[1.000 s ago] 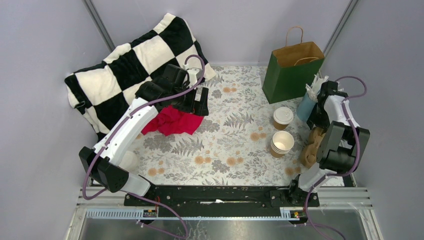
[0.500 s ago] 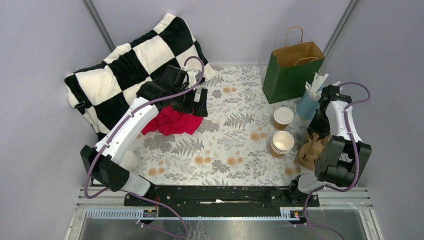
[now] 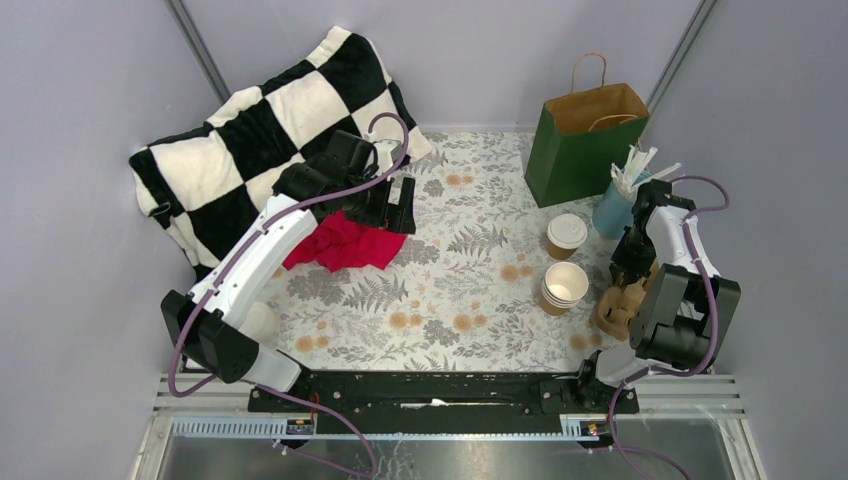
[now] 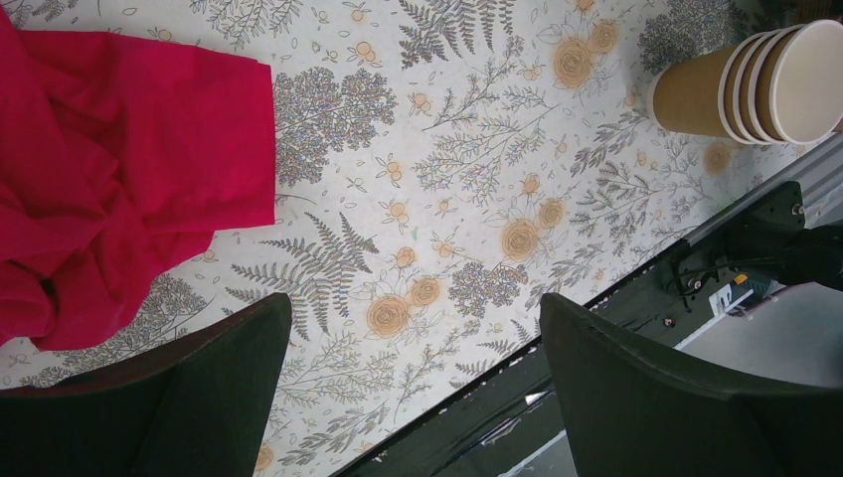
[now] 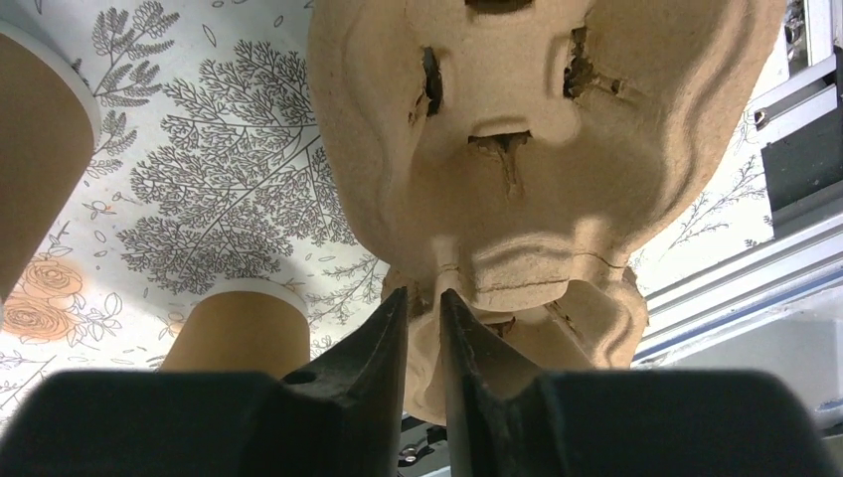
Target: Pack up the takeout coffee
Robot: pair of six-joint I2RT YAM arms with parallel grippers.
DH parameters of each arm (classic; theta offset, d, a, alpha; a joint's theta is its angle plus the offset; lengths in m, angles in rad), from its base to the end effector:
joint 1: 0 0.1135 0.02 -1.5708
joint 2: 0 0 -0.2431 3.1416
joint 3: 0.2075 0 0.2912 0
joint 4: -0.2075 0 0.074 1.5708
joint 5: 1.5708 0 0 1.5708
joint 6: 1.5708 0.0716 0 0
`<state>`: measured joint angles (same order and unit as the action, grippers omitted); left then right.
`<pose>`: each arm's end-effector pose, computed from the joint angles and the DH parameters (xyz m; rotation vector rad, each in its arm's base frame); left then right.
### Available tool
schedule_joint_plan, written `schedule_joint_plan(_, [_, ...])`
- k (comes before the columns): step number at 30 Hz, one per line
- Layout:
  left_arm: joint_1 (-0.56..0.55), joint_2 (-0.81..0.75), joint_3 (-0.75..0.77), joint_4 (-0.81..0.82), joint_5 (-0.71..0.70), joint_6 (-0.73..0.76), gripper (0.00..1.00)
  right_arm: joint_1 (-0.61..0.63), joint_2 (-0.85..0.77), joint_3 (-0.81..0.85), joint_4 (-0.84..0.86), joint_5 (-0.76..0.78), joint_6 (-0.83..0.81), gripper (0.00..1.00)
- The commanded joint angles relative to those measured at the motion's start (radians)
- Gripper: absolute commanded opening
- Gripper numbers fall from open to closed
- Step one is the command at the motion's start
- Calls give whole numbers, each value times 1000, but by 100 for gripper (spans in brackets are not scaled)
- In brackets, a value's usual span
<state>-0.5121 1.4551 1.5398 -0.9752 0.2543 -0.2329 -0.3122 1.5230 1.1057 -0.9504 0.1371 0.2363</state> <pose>0.3058 -0.1926 0.3275 0.4648 2.4863 -0.6263 0.3038 -0.1084 0.1537 0.8151 2.8212 -0.2128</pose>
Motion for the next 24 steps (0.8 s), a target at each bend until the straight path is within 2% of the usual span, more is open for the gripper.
schedule_joint_plan(1, [3,-6,2,29,14,3,99,0,6,-2,26,12,3,24])
schedule_joint_plan(8, [4,-7,1,29,14,4,99,1,10,-13,29,24,11,17])
schedule_joint_plan(12, [3,-8,-1,29,16,3,99,1,0,-27,25,35,10,21])
schedule_joint_plan(17, [3,-13,-6,29,15,3,99,1,-1,-34,21,38,10,20])
schedule_joint_plan(24, [3,-16,-7,28,14,4,99,1,-15,8,-19,77,26,10])
